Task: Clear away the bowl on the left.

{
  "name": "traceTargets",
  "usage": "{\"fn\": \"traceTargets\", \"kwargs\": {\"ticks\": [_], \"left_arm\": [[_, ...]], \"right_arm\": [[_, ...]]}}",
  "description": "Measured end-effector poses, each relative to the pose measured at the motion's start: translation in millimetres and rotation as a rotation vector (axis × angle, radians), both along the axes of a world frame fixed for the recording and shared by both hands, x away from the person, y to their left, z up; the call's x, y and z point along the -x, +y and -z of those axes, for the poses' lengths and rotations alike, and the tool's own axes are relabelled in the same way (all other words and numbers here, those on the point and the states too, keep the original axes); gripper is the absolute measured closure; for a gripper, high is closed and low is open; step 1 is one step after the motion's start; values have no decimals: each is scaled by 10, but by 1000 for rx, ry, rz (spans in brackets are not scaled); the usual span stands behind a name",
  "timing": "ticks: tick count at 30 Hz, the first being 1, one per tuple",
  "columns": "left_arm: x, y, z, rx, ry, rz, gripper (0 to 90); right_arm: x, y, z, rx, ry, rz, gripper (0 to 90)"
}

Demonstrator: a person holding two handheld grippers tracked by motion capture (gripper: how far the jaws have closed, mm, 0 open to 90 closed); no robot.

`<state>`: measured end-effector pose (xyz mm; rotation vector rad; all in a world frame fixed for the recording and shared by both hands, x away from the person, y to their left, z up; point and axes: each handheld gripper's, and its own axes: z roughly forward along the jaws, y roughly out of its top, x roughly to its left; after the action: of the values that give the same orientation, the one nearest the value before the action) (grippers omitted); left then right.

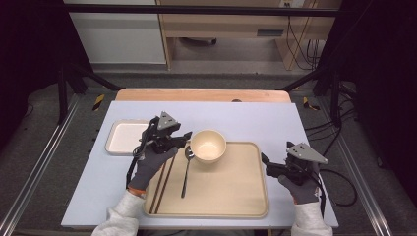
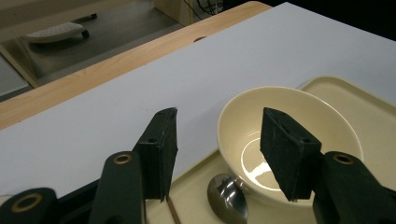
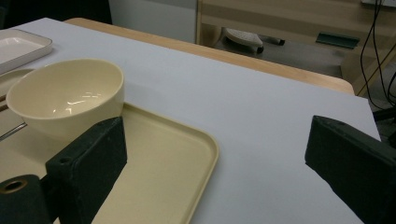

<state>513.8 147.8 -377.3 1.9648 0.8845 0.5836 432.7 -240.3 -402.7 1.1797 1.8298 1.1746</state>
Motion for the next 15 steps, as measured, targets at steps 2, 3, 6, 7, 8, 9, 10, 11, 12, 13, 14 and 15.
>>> {"fn": "traceTargets", "kwargs": {"ticks": [2, 3, 6, 7, 8, 9, 10, 11, 12, 13, 14, 15], "left_arm": [[63, 76, -33, -11, -18, -7, 446], [92, 120, -50, -12, -29, -13, 436], [166, 262, -96, -3, -56, -31, 413], [187, 309, -107, -1, -64, -38, 402], [205, 344, -112, 4, -67, -42, 394], [236, 405, -119, 10, -72, -47, 386], [259, 451, -120, 15, -81, -53, 379], [290, 510, -117, 18, -88, -63, 372], [307, 543, -112, 22, -90, -69, 366], [324, 577, -107, 24, -91, -75, 362], [343, 622, -98, 28, -93, -84, 360], [356, 666, -86, 32, -91, -89, 357]], "right_arm": [[0, -1, 0, 0, 0, 0, 58], [1, -3, 0, -1, 1, 1, 58], [1, -7, 1, -2, 2, 2, 58], [1, -7, 1, -2, 2, 2, 58], [3, -7, 0, -2, 2, 3, 59], [4, -7, -2, -2, 1, 3, 59], [5, -9, -5, -2, 1, 3, 58], [6, -10, -9, -4, 0, 3, 58], [8, -10, -12, -4, -1, 3, 58], [9, -11, -14, -2, -2, 4, 58], [9, -11, -16, -4, -3, 3, 58], [10, -11, -20, -8, -4, 1, 58]]}}
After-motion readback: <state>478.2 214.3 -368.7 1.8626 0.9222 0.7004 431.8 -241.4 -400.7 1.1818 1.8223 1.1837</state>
